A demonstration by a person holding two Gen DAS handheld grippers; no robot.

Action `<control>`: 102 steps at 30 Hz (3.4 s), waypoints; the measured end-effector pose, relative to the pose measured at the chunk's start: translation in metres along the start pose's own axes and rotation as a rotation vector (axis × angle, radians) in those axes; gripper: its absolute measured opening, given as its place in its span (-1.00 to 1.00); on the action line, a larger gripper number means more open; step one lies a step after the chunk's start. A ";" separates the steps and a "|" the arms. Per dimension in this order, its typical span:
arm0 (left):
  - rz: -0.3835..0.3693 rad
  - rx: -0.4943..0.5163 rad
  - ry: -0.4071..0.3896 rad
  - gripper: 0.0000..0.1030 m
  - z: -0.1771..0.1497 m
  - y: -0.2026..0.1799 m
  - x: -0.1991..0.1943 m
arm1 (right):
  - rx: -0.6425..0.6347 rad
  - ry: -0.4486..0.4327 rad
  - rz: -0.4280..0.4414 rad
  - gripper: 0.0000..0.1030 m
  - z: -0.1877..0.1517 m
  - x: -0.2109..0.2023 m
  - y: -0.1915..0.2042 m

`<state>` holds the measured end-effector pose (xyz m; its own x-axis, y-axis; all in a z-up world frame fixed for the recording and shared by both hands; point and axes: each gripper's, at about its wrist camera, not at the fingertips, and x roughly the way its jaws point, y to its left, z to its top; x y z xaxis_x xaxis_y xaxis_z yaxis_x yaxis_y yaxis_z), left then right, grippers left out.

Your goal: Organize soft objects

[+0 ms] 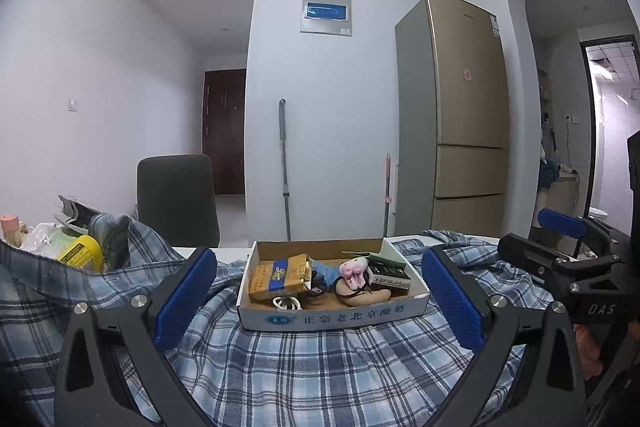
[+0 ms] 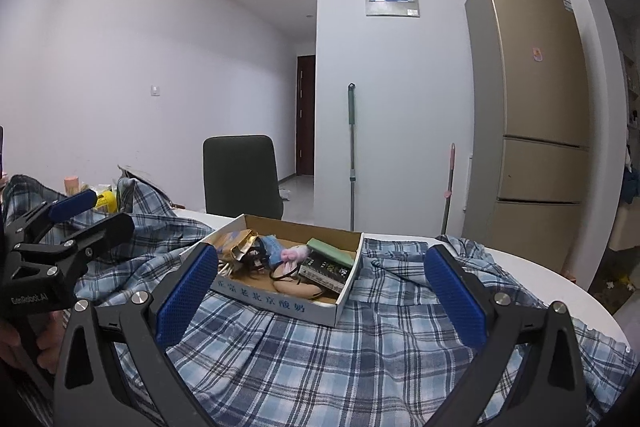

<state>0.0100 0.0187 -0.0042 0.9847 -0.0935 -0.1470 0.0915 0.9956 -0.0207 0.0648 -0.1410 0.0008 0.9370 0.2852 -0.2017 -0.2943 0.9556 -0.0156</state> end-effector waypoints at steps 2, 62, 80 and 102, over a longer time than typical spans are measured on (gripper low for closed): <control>0.002 0.003 -0.011 1.00 0.000 0.000 -0.002 | -0.003 -0.004 -0.001 1.00 -0.001 -0.001 0.000; 0.008 -0.001 -0.051 1.00 0.000 -0.005 -0.016 | 0.028 0.015 0.004 1.00 -0.001 0.002 -0.005; 0.010 0.000 -0.050 1.00 0.000 -0.005 -0.016 | 0.028 0.014 0.004 1.00 -0.002 0.002 -0.006; 0.017 -0.001 -0.044 1.00 -0.002 -0.004 -0.015 | 0.034 0.019 -0.005 1.00 -0.001 0.002 -0.007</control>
<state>-0.0052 0.0160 -0.0037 0.9916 -0.0765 -0.1040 0.0748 0.9970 -0.0194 0.0684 -0.1468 -0.0009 0.9348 0.2791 -0.2199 -0.2825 0.9591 0.0165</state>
